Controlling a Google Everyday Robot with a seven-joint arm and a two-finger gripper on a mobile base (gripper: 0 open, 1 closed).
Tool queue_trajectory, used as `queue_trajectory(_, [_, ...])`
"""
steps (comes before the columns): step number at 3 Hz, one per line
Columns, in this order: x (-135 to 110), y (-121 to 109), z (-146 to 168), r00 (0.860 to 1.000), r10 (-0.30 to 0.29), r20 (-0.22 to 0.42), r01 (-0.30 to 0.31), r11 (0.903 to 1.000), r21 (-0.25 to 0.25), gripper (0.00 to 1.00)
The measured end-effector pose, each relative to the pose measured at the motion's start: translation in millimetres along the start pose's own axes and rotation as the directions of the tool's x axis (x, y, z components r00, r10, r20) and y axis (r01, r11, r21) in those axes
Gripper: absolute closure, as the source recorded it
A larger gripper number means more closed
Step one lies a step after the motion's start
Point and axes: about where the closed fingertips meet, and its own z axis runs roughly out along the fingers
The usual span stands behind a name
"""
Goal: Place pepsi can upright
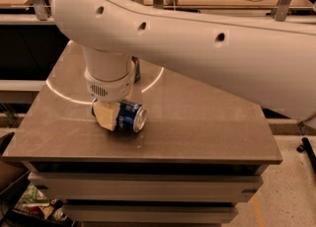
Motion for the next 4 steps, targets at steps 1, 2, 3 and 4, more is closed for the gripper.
queue_trajectory(1, [-0.2,0.4,0.4,1.000,-0.001,0.000,0.001,1.0000,0.000,0.85])
queue_trajectory(2, [-0.3,0.9,0.7,1.000,-0.002,0.000,0.002,1.0000,0.001,1.00])
queue_trajectory(3, [-0.3,0.9,0.7,1.000,-0.002,0.000,0.002,1.0000,0.001,1.00])
queue_trajectory(4, [-1.0,-5.6,-8.9,0.999,-0.024,0.045,0.023,0.9997,0.009,1.00])
